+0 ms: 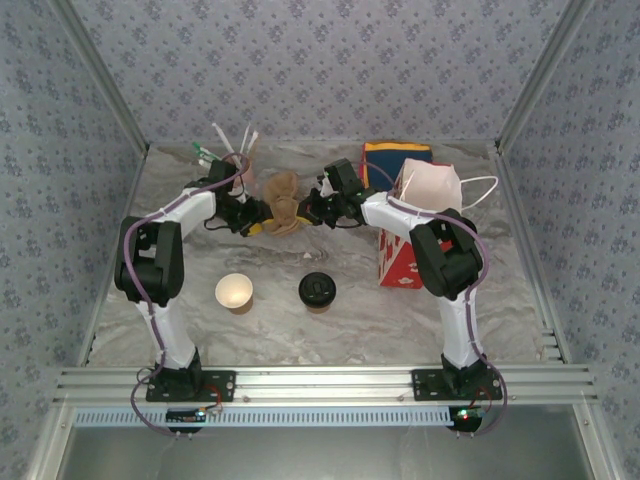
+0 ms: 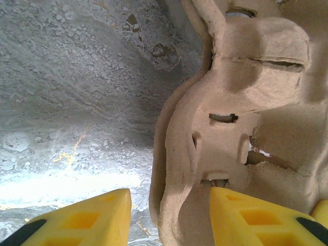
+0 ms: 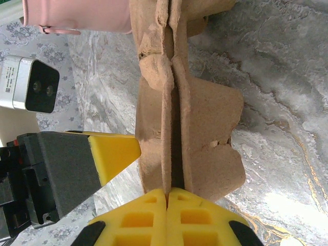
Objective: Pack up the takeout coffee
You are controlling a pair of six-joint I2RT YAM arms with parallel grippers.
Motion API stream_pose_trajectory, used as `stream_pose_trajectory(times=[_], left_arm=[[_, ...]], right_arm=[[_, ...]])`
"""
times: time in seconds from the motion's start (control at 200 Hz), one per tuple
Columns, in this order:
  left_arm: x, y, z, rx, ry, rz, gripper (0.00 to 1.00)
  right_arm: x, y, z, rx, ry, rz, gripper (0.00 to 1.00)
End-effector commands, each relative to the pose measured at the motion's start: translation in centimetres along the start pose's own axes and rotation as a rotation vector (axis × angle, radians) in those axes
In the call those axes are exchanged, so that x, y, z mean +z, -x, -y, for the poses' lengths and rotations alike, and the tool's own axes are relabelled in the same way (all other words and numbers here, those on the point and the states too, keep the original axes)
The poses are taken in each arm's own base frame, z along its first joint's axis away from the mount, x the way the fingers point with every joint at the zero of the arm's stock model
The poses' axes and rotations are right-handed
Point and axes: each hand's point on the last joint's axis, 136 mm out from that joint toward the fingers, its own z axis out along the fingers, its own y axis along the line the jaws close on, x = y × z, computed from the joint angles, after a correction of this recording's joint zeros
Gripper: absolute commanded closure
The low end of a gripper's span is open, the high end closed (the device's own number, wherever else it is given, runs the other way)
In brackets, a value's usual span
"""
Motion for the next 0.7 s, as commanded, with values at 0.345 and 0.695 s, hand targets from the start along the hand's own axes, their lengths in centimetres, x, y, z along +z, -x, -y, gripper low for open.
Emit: stream_pose_trajectory(times=[0.345,0.695], left_arm=[[1.12,-0.36,0.25,0.01,-0.002,-0.023,0.63],[0.64,-0.28,0.59,0.024,0.001,-0.01,0.7]], right_arm=[[-0.4,-0.32,-0.67,-0.003,0.032,-0.008,1.0],[-0.35,-0.51,-1.22,-0.011,0.057,-0.015,1.0]])
